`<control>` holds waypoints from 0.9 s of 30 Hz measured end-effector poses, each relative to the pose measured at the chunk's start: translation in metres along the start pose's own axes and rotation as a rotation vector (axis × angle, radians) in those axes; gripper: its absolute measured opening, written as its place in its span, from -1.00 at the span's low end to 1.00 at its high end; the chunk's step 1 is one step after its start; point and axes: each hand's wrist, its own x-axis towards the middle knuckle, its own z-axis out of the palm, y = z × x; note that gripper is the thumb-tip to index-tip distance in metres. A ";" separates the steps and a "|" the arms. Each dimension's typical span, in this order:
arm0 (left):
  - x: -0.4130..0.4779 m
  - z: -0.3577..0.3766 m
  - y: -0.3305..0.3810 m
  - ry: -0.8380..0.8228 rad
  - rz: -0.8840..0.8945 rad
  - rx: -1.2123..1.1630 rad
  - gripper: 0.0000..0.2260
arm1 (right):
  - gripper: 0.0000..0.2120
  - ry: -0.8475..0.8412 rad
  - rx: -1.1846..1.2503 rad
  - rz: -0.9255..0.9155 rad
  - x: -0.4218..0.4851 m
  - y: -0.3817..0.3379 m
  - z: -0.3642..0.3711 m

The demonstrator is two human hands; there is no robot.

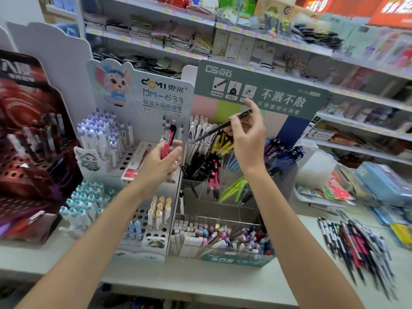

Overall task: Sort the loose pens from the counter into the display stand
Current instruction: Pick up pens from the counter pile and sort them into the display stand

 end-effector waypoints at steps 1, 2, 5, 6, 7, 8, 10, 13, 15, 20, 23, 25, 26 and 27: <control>-0.002 -0.003 -0.002 0.007 -0.005 -0.029 -0.89 | -0.55 0.025 -0.052 -0.033 -0.004 0.002 -0.004; -0.004 -0.005 -0.003 0.010 -0.015 -0.077 -0.87 | -0.56 0.010 -0.109 -0.075 -0.009 0.006 -0.005; -0.009 -0.008 -0.006 0.020 -0.025 -0.118 -0.83 | -0.59 -0.132 -0.300 -0.203 -0.032 0.011 0.004; -0.011 -0.007 -0.007 0.032 -0.020 -0.090 -0.83 | -0.60 -0.171 -0.347 -0.218 -0.039 0.015 0.008; -0.013 -0.006 -0.007 0.051 -0.014 -0.059 -0.83 | -0.61 -0.210 -0.390 -0.216 -0.046 0.019 0.012; -0.016 -0.005 -0.008 0.071 -0.005 -0.033 -0.85 | -0.62 -0.251 -0.421 -0.204 -0.051 0.025 0.015; -0.021 -0.003 -0.008 0.103 0.011 -0.001 -0.89 | -0.71 -0.347 -0.469 -0.186 -0.061 0.035 0.021; -0.027 -0.005 -0.011 0.118 0.025 0.006 -0.90 | -0.78 -0.384 -0.540 -0.234 -0.073 0.041 0.021; -0.029 -0.003 -0.013 0.098 0.020 0.042 -0.91 | -0.72 -0.311 -0.412 -0.125 -0.072 0.029 0.014; -0.032 0.025 -0.019 -0.087 -0.020 0.156 -0.90 | -0.65 -0.493 -0.056 0.041 -0.068 -0.008 0.002; -0.030 0.028 -0.023 -0.071 0.001 0.272 -0.85 | -0.74 -0.199 -0.072 0.035 -0.059 -0.004 -0.020; -0.028 0.020 -0.025 -0.017 0.009 0.327 -0.79 | -0.73 0.067 -0.167 0.035 -0.048 0.006 -0.042; -0.028 0.016 -0.027 0.004 0.013 0.362 -0.79 | -0.73 0.137 -0.204 0.034 -0.045 0.011 -0.051; -0.027 0.012 -0.029 0.020 0.020 0.405 -0.80 | -0.74 0.161 -0.242 0.028 -0.044 0.016 -0.055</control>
